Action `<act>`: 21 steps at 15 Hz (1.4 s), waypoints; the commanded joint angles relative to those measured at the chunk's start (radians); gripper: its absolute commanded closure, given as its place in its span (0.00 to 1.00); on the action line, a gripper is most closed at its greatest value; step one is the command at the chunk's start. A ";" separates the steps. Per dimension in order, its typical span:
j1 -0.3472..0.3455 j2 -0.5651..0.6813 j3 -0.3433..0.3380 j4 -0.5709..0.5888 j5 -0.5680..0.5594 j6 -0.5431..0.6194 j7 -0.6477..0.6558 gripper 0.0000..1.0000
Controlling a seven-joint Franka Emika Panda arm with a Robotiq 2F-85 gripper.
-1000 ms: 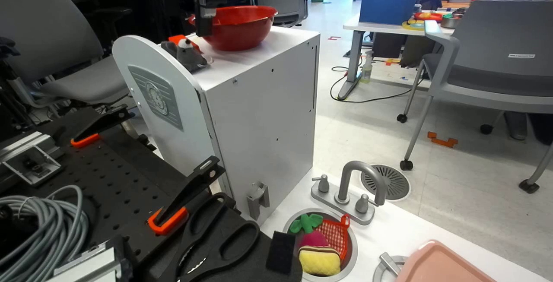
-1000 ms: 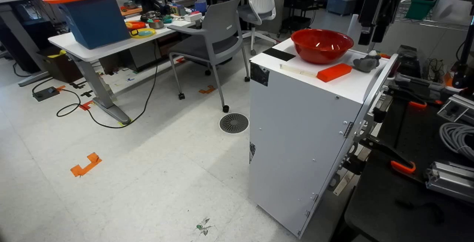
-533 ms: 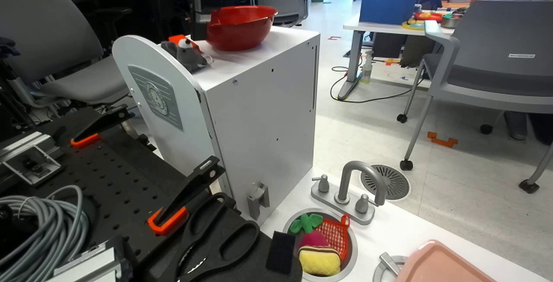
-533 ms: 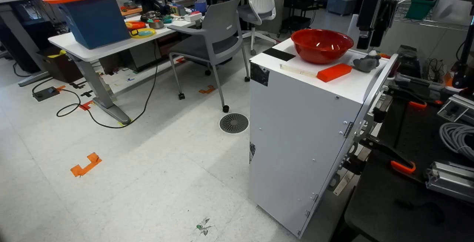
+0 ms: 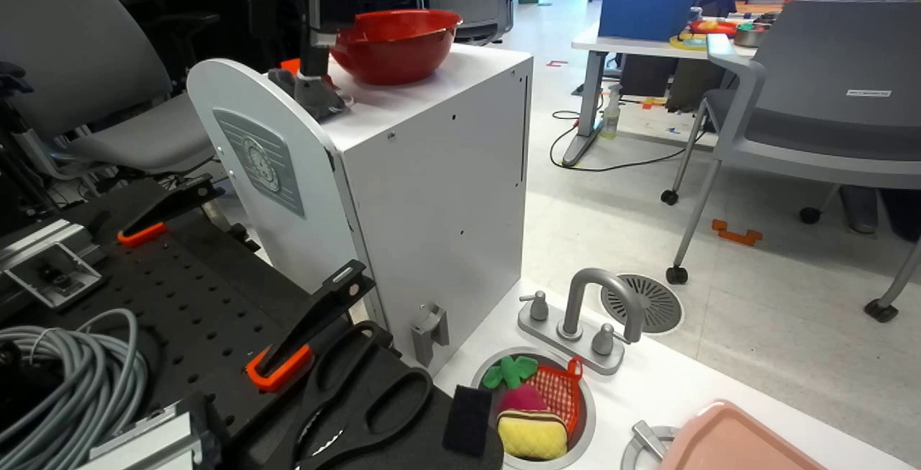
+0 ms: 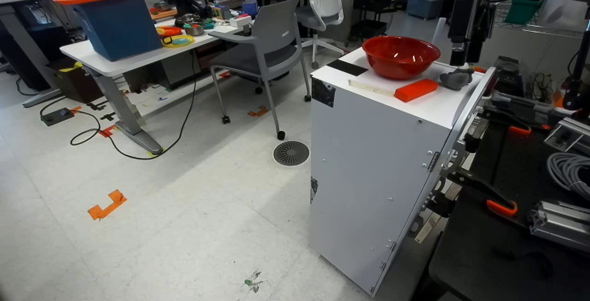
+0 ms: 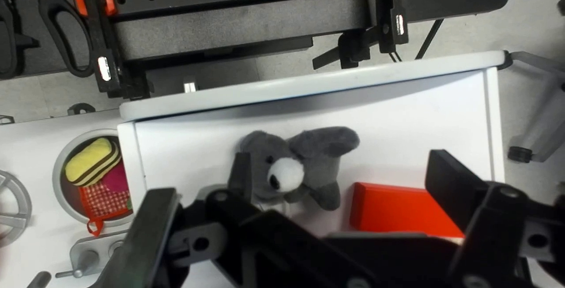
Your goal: Pick up the grey toy and put it the red bowl
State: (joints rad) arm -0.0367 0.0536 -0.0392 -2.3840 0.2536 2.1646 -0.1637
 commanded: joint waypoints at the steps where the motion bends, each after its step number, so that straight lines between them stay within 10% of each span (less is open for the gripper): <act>1: -0.003 0.019 0.003 0.036 -0.013 -0.044 0.017 0.00; 19: 0.000 0.050 -0.009 0.037 -0.250 -0.058 0.240 0.00; 21: -0.001 0.052 -0.010 0.036 -0.258 -0.053 0.256 0.26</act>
State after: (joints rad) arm -0.0376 0.0879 -0.0448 -2.3732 0.0255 2.1239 0.0551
